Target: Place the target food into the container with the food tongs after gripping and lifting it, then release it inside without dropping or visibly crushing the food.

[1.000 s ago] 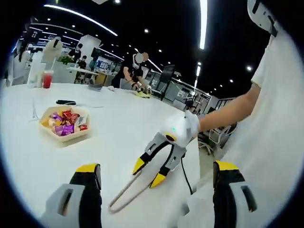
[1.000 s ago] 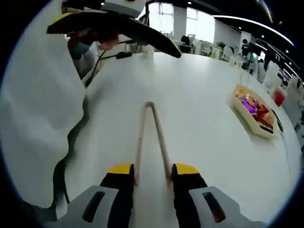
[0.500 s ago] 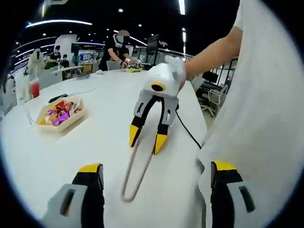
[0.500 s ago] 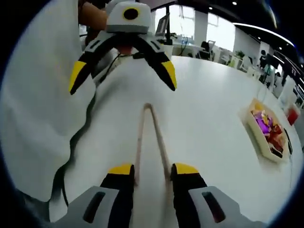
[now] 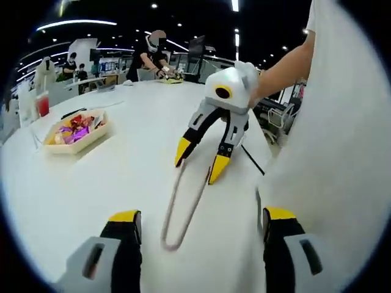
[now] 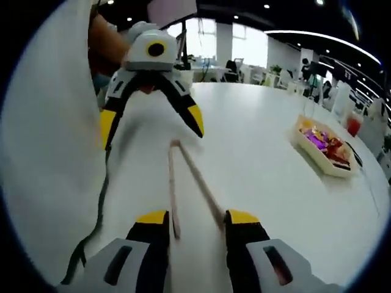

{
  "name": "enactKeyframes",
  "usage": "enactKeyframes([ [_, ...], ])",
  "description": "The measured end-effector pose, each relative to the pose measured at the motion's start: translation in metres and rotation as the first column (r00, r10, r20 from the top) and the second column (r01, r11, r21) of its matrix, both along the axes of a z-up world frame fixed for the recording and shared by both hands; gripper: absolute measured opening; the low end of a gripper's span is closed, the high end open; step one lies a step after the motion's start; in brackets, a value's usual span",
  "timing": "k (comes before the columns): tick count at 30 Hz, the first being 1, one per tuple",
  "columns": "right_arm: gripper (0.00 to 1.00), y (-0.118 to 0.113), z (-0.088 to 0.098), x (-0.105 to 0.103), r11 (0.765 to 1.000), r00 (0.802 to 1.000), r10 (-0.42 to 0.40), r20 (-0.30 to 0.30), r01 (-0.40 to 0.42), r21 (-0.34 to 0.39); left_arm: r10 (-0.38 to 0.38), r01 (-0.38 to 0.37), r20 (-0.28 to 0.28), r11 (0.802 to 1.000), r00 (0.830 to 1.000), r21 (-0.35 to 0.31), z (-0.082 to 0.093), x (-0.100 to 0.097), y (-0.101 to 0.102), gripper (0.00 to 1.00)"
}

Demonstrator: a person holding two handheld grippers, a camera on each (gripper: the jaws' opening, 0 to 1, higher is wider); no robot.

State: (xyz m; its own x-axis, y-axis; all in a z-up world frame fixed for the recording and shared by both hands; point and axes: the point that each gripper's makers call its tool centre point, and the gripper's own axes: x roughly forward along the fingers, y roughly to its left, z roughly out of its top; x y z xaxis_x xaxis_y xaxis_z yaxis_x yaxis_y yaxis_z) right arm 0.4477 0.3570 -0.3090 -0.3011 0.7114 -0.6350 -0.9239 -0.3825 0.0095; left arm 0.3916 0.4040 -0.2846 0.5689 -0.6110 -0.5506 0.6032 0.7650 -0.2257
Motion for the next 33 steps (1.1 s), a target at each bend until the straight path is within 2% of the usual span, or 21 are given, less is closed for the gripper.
enactKeyframes([
  [2, 0.33, 0.000, 0.000, 0.000, 1.000, 1.000, -0.004, 0.001, 0.004, 0.002, -0.036, 0.036, -0.001, 0.999, 0.999, 0.035, -0.006, 0.000, 0.000, 0.78],
  [3, 0.33, 0.001, 0.000, 0.000, 1.000, 1.000, -0.008, -0.002, 0.008, 0.004, -0.059, 0.057, 0.024, 0.996, 0.998, 0.061, -0.007, 0.002, 0.000, 0.77],
  [4, 0.33, 0.002, 0.000, 0.000, 1.000, 1.000, -0.012, -0.004, 0.012, 0.006, -0.065, 0.063, 0.033, 0.996, 0.997, 0.066, -0.007, 0.003, 0.000, 0.75],
  [6, 0.33, 0.002, 0.000, 0.001, 1.000, 1.000, -0.017, -0.010, 0.018, 0.013, -0.066, 0.065, 0.011, 0.997, 0.998, 0.050, -0.010, 0.006, -0.003, 0.71],
  [12, 0.33, 0.004, 0.001, 0.001, 0.998, 0.998, -0.048, -0.034, 0.050, 0.045, -0.075, 0.073, 0.028, 0.995, 0.997, 0.071, -0.013, 0.015, -0.004, 0.71],
  [17, 0.34, 0.004, 0.001, 0.002, 0.991, 0.992, -0.109, -0.060, 0.113, 0.068, -0.080, 0.078, 0.014, 0.991, 0.997, 0.107, -0.023, 0.015, 0.001, 0.69],
  [19, 0.34, 0.003, 0.001, 0.002, 0.987, 0.989, -0.136, -0.063, 0.141, 0.079, -0.077, 0.074, 0.028, 0.991, 0.997, 0.113, -0.024, 0.016, 0.002, 0.68],
  [25, 0.33, -0.001, 0.001, 0.006, 0.972, 0.976, -0.208, -0.060, 0.213, 0.095, -0.055, 0.051, 0.028, 0.992, 0.998, 0.116, -0.026, 0.016, 0.006, 0.73],
  [28, 0.33, -0.002, 0.001, 0.007, 0.966, 0.970, -0.237, -0.050, 0.240, 0.091, -0.026, 0.022, 0.033, 0.994, 0.999, 0.110, -0.025, 0.017, 0.009, 0.78],
  [33, 0.35, -0.004, 0.001, 0.010, 0.955, 0.960, -0.278, -0.043, 0.281, 0.093, 0.028, -0.032, 0.040, 0.995, 0.999, 0.099, -0.023, 0.017, 0.014, 0.82],
])
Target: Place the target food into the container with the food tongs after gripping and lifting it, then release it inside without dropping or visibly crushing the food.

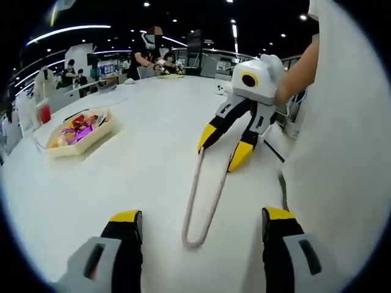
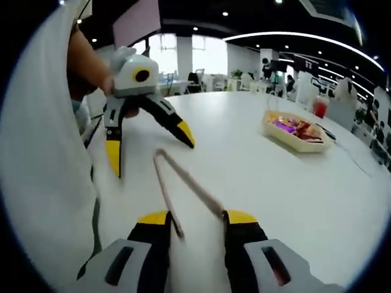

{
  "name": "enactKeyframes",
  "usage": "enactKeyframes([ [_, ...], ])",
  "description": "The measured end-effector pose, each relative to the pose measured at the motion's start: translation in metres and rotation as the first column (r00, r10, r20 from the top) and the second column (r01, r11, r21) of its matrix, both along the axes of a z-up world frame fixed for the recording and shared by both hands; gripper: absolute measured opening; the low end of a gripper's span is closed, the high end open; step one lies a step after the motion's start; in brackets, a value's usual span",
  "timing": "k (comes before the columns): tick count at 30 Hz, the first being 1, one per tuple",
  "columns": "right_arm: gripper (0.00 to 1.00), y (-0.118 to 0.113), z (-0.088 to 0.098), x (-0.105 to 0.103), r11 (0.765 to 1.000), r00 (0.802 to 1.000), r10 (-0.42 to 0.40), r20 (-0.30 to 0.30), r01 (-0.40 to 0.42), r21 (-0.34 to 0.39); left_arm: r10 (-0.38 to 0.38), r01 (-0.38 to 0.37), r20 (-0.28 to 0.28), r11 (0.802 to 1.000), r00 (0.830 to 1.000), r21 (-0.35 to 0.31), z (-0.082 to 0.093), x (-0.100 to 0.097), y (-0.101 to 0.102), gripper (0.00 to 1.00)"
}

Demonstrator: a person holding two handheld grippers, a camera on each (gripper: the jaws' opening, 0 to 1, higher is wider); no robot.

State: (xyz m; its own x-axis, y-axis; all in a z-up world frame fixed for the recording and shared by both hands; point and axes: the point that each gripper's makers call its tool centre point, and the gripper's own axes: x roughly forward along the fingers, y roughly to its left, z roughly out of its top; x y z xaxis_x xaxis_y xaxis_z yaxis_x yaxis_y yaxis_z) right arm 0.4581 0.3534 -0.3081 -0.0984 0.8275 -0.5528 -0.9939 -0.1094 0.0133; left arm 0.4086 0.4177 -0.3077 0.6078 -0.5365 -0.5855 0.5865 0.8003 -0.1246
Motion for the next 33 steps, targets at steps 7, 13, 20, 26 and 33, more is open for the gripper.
enactKeyframes([
  [7, 0.46, 0.014, 0.010, 0.004, 0.999, 0.999, -0.036, -0.011, 0.036, 0.001, 0.214, -0.219, 0.135, 0.976, 0.967, 0.020, 0.015, 0.015, 0.029, 0.99],
  [13, 0.54, 0.019, 0.022, 0.012, 0.995, 0.995, -0.094, -0.034, 0.095, 0.032, 0.418, -0.411, 0.156, 0.908, 0.895, -0.076, 0.036, 0.020, 0.056, 0.99],
  [20, 0.57, 0.011, 0.047, 0.033, 0.963, 0.961, -0.244, -0.128, 0.256, 0.089, 0.558, -0.540, 0.167, 0.829, 0.813, -0.145, 0.058, 0.014, 0.088, 0.99],
  [26, 0.63, 0.002, 0.081, 0.060, 0.935, 0.949, -0.304, -0.089, 0.315, 0.165, 0.600, -0.570, 0.168, 0.797, 0.782, -0.199, 0.082, 0.004, 0.107, 0.99],
  [33, 0.71, -0.034, 0.108, 0.080, 0.906, 0.927, -0.364, -0.090, 0.375, 0.195, 0.583, -0.553, 0.192, 0.811, 0.789, -0.190, 0.113, -0.012, 0.122, 0.99],
])
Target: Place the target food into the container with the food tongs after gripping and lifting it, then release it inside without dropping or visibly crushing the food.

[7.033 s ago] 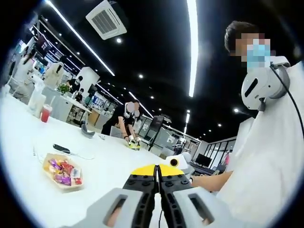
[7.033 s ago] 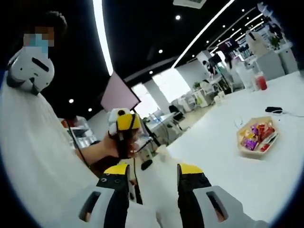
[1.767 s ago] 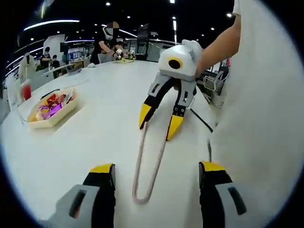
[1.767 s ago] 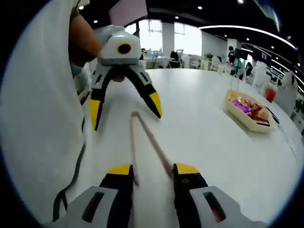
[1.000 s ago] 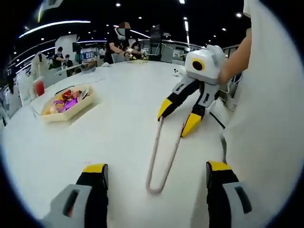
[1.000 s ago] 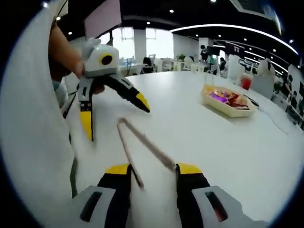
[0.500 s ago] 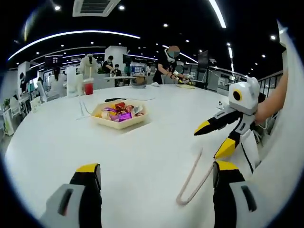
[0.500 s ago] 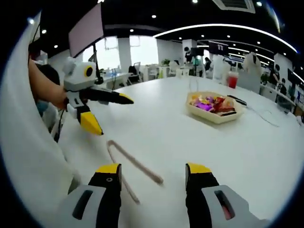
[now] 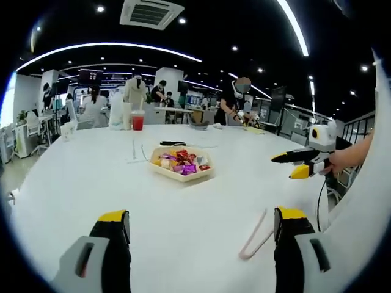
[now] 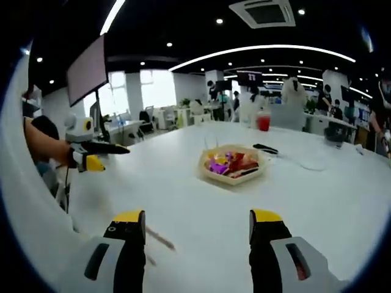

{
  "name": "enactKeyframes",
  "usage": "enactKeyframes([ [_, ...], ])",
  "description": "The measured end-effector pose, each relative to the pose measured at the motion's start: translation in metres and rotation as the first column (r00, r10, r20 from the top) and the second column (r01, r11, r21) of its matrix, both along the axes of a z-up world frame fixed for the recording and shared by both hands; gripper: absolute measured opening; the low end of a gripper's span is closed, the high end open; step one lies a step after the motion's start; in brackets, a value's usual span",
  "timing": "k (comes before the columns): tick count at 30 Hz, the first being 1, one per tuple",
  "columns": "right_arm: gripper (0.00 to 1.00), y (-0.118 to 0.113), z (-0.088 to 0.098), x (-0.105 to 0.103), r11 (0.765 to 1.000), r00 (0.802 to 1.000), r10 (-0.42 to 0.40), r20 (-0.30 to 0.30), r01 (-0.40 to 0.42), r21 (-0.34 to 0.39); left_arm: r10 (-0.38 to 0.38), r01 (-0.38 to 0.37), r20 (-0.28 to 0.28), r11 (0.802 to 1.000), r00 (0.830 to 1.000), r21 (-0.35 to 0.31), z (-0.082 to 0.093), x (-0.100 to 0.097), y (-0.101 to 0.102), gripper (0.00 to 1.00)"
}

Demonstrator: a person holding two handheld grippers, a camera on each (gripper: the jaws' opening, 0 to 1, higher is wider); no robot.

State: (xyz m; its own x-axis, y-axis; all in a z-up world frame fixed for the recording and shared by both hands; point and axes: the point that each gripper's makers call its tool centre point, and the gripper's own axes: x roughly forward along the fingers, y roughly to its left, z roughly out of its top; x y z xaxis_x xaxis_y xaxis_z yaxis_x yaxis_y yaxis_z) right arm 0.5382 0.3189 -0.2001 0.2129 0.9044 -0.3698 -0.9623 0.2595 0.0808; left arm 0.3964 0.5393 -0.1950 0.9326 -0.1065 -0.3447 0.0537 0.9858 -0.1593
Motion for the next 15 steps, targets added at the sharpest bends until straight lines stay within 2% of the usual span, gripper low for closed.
enactKeyframes([
  [4, 0.73, -0.019, 0.006, 0.002, 1.000, 1.000, -0.026, 0.018, 0.025, 0.005, -0.006, 0.006, 0.009, 1.000, 1.000, 0.020, 0.012, -0.010, 0.004, 0.99],
  [6, 0.74, -0.025, 0.008, 0.001, 0.999, 0.999, -0.035, 0.010, 0.035, 0.008, -0.009, 0.009, 0.021, 1.000, 1.000, 0.003, 0.017, -0.014, 0.005, 0.99],
  [9, 0.78, -0.031, 0.014, 0.003, 0.998, 0.998, -0.057, -0.006, 0.057, 0.026, -0.019, 0.019, 0.013, 1.000, 1.000, 0.014, 0.019, -0.019, 0.004, 0.99],
  [13, 0.83, -0.034, 0.035, 0.001, 0.996, 0.998, -0.061, -0.002, 0.061, 0.058, -0.047, 0.047, 0.010, 0.998, 0.999, 0.033, 0.026, -0.024, 0.000, 0.99],
  [15, 0.83, -0.036, 0.047, 0.000, 0.996, 0.998, -0.050, 0.027, 0.048, 0.073, -0.054, 0.054, 0.012, 0.998, 0.998, 0.040, 0.030, -0.026, 0.001, 0.99],
])
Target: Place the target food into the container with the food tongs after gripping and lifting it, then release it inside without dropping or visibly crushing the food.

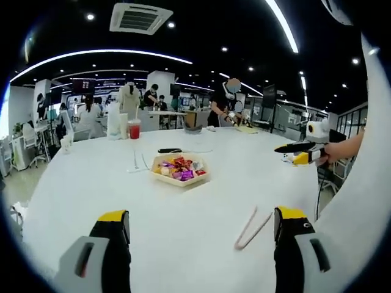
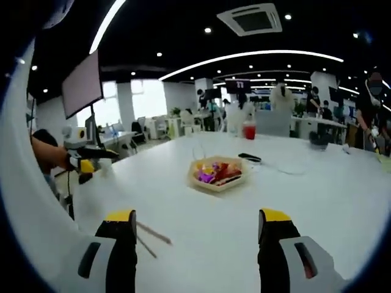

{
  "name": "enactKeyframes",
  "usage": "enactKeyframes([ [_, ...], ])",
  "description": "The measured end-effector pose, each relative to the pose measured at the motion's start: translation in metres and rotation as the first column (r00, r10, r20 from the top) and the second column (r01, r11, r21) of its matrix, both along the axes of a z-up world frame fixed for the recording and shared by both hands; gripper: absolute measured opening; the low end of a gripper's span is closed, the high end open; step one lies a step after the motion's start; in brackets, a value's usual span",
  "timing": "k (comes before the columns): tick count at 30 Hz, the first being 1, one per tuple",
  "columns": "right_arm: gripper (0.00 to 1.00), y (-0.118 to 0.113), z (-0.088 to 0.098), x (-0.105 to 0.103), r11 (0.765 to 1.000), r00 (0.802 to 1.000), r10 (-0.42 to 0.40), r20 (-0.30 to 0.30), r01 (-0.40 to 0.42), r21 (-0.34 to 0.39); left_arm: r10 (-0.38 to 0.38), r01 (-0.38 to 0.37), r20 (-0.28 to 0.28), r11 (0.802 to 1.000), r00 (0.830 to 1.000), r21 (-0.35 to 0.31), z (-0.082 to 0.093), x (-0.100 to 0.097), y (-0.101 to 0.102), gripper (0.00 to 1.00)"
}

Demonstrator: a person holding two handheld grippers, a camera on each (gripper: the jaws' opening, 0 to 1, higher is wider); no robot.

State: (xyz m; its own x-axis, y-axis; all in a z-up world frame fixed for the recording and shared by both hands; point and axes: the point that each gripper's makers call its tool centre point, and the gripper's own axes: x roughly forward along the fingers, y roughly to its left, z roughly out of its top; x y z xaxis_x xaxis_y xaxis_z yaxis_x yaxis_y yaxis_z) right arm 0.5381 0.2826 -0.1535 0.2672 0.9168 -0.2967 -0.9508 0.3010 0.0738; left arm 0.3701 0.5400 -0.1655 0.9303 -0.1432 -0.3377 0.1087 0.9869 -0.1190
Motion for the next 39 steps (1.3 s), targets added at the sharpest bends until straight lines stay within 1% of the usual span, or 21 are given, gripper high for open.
enactKeyframes([
  [1, 0.83, -0.001, 0.002, 0.000, 1.000, 1.000, 0.002, 0.005, -0.002, -0.002, 0.000, 0.000, 0.000, 1.000, 1.000, 0.000, 0.001, 0.000, 0.000, 0.99],
  [2, 0.83, -0.002, 0.008, -0.001, 1.000, 1.000, 0.011, 0.021, -0.011, -0.003, 0.006, -0.006, 0.007, 1.000, 1.000, 0.002, 0.005, -0.002, 0.003, 0.99],
  [6, 0.83, -0.006, 0.016, 0.001, 1.000, 0.999, 0.016, 0.029, -0.016, 0.004, 0.029, -0.029, 0.025, 1.000, 0.999, -0.006, 0.015, -0.004, 0.010, 0.99],
  [9, 0.83, -0.005, 0.017, 0.002, 1.000, 1.000, 0.013, 0.025, -0.013, 0.007, 0.048, -0.048, 0.041, 0.999, 0.998, -0.007, 0.020, -0.005, 0.017, 0.99],
  [10, 0.83, -0.004, 0.017, 0.003, 1.000, 1.000, 0.012, 0.024, -0.012, 0.006, 0.056, -0.056, 0.052, 0.998, 0.997, -0.018, 0.022, -0.005, 0.019, 0.99],
  [11, 0.83, -0.003, 0.015, 0.004, 1.000, 1.000, 0.010, 0.016, -0.010, 0.003, 0.076, -0.073, 0.075, 0.996, 0.994, -0.046, 0.026, -0.004, 0.022, 0.99],
  [12, 0.83, -0.002, 0.014, 0.005, 1.000, 1.000, 0.009, 0.013, -0.009, 0.000, 0.084, -0.080, 0.085, 0.996, 0.993, -0.051, 0.028, -0.004, 0.024, 0.99],
  [14, 0.83, -0.002, 0.011, 0.004, 1.000, 1.000, 0.001, 0.003, -0.001, -0.007, 0.086, -0.082, 0.082, 0.995, 0.993, -0.052, 0.027, -0.004, 0.025, 0.99],
  [16, 0.82, 0.001, 0.007, 0.002, 1.000, 1.000, 0.002, -0.029, -0.002, -0.010, 0.099, -0.094, 0.087, 0.994, 0.991, -0.057, 0.023, -0.003, 0.029, 0.99],
  [17, 0.82, 0.002, 0.006, 0.002, 1.000, 1.000, 0.003, -0.025, -0.003, -0.009, 0.102, -0.097, 0.074, 0.993, 0.992, -0.067, 0.020, -0.003, 0.030, 0.99],
  [18, 0.81, 0.003, 0.005, 0.002, 1.000, 1.000, 0.002, -0.024, -0.002, -0.008, 0.100, -0.095, 0.072, 0.993, 0.992, -0.068, 0.019, -0.003, 0.029, 0.99],
  [20, 0.81, 0.006, -0.001, 0.005, 1.000, 0.999, -0.009, -0.040, 0.008, -0.014, 0.094, -0.090, 0.064, 0.994, 0.994, -0.058, 0.016, -0.002, 0.027, 0.99],
  [21, 0.81, 0.007, -0.001, 0.005, 1.000, 0.999, -0.010, -0.046, 0.009, -0.012, 0.093, -0.090, 0.061, 0.994, 0.994, -0.058, 0.016, -0.002, 0.027, 0.99],
  [22, 0.81, 0.009, 0.000, 0.004, 1.000, 0.999, -0.008, -0.054, 0.009, 0.010, 0.094, -0.091, 0.055, 0.994, 0.994, -0.059, 0.014, -0.002, 0.026, 0.99],
  [23, 0.80, 0.011, 0.000, 0.003, 1.000, 0.999, -0.008, -0.052, 0.009, 0.015, 0.097, -0.093, 0.052, 0.994, 0.994, -0.059, 0.014, -0.002, 0.025, 0.99],
  [25, 0.80, 0.012, -0.001, 0.002, 1.000, 0.999, -0.008, -0.052, 0.009, 0.014, 0.104, -0.100, 0.066, 0.993, 0.992, -0.063, 0.017, -0.001, 0.024, 0.99],
  [28, 0.80, 0.014, -0.002, 0.001, 1.000, 0.998, -0.008, -0.059, 0.009, 0.013, 0.106, -0.102, 0.071, 0.993, 0.992, -0.063, 0.016, -0.002, 0.021, 0.99],
  [33, 0.80, 0.017, -0.008, -0.003, 1.000, 0.998, 0.002, -0.068, -0.002, -0.001, 0.118, -0.113, 0.060, 0.990, 0.991, -0.080, 0.009, -0.007, 0.019, 0.99],
  [37, 0.79, 0.020, -0.005, -0.004, 1.000, 0.998, 0.006, -0.068, -0.004, 0.021, 0.138, -0.134, 0.042, 0.987, 0.989, -0.094, 0.004, -0.012, 0.020, 0.99],
  [39, 0.79, 0.021, -0.005, -0.004, 1.000, 0.997, 0.005, -0.077, -0.003, 0.025, 0.152, -0.146, 0.047, 0.984, 0.987, -0.098, 0.004, -0.014, 0.020, 0.99],
])
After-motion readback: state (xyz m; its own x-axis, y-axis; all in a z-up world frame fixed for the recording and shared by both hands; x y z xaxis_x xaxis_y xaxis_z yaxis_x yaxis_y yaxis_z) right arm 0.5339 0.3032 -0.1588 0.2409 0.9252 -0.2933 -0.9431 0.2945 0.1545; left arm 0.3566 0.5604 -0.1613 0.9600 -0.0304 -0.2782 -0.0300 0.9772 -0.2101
